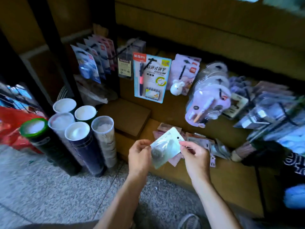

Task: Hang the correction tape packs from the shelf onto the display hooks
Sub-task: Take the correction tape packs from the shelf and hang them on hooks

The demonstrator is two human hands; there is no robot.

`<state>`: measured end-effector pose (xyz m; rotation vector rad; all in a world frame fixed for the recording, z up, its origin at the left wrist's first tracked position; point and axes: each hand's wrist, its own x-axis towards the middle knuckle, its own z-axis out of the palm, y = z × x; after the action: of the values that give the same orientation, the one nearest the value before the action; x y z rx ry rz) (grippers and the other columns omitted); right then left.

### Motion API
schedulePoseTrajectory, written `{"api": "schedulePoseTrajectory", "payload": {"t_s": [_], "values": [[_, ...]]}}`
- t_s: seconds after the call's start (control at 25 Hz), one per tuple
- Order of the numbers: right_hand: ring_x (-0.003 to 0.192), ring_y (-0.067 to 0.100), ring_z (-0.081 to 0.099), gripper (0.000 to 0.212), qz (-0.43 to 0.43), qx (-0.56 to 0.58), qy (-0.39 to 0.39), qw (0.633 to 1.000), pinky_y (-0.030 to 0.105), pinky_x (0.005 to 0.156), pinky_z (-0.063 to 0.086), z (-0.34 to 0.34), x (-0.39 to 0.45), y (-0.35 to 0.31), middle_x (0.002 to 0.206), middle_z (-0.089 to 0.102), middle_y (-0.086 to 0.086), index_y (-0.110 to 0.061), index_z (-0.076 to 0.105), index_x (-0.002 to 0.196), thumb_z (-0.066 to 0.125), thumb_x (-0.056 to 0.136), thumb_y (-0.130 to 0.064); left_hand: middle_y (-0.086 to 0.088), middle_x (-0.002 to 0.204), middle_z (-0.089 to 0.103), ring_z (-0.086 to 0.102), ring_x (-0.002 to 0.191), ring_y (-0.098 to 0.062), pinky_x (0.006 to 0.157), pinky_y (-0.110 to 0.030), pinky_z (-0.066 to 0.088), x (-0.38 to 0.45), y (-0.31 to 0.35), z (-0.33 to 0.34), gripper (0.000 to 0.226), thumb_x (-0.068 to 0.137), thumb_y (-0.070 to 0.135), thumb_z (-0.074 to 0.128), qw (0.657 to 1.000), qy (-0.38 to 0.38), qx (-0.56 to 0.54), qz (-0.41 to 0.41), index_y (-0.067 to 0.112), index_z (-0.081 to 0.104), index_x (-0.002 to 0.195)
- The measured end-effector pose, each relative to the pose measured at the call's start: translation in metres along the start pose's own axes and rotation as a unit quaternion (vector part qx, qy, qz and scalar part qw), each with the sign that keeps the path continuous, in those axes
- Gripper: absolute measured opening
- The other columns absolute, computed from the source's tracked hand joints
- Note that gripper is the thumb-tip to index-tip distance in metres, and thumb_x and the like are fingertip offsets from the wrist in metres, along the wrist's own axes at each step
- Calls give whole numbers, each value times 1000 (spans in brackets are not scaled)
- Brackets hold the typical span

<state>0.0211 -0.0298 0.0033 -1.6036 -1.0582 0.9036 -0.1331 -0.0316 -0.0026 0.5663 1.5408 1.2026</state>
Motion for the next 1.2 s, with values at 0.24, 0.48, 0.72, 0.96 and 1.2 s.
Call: {"api": "schedulePoseTrajectory", "payload": {"t_s": [0.24,0.48,0.72,0.96,1.2], "values": [[62,11,60,25,-91,96,6,991,34,58,50,-61,-54,-94,74,72,-4,-19,76,84,62,89,1,-7,113,66,63,102,-25,82,-29,50,-73,58,-10,17,94,16,57,953,-217,163,135,16,65,109],[87,7,72,52,-144,205,-37,967,17,69,55,-86,-81,-181,104,73,1,-31,54,128,70,85,-5,-4,80,74,64,68,-12,57,-24,51,-136,130,8,19,94,14,56,952,-193,-25,235,9,73,87],[79,17,73,20,-183,217,-83,955,22,55,55,-101,-90,-236,94,77,4,-13,66,106,67,87,-5,-7,98,76,71,90,-26,77,-38,58,-167,199,18,18,96,19,54,936,-234,-84,248,17,71,103],[76,17,72,22,-215,244,-95,941,27,50,53,-78,-73,-287,96,77,5,-11,62,111,65,89,-5,-8,112,69,64,99,-24,72,-34,45,-115,194,0,35,96,21,49,980,-114,-127,105,23,53,131],[78,15,72,20,-233,224,-40,946,27,49,55,-52,-37,-338,93,75,1,-12,61,110,67,90,-10,-9,113,67,61,105,-29,74,-36,45,-110,198,1,32,97,24,48,974,-138,-172,48,23,53,129]]}}
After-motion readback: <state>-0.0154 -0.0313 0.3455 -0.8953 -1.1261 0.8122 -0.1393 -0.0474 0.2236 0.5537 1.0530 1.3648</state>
